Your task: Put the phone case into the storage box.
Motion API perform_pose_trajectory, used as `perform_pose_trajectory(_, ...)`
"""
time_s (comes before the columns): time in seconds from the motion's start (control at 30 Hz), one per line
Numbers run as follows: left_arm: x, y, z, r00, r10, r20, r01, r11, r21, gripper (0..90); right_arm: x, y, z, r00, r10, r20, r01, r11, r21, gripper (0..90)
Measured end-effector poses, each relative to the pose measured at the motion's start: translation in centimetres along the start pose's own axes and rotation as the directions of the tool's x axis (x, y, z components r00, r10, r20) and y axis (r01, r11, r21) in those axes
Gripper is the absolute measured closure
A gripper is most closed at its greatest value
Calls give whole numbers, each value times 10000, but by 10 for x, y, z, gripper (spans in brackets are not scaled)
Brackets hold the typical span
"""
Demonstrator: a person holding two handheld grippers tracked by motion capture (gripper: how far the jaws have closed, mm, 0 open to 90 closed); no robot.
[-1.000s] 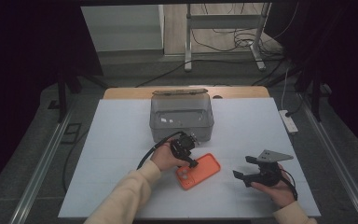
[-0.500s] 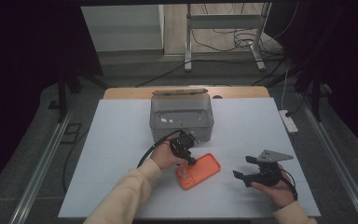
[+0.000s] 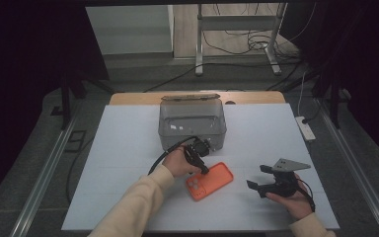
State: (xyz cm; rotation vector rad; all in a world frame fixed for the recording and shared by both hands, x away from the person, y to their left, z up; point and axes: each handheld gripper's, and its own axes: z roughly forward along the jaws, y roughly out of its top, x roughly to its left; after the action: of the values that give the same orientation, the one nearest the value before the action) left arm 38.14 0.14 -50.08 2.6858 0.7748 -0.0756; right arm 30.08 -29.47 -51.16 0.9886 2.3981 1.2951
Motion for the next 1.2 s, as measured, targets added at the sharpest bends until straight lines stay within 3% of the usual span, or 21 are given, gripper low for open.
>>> perform_pose_trajectory(0.4,0,3,0,9998,-10,185,5,9997,242,629,0,0,0,10000,9,4,-9,10000,9,163)
perform_pose_trajectory(1.2,-2,7,1,9970,-439,642,404,9977,540,806,0,0,0,10000,33,8,-33,10000,11,163)
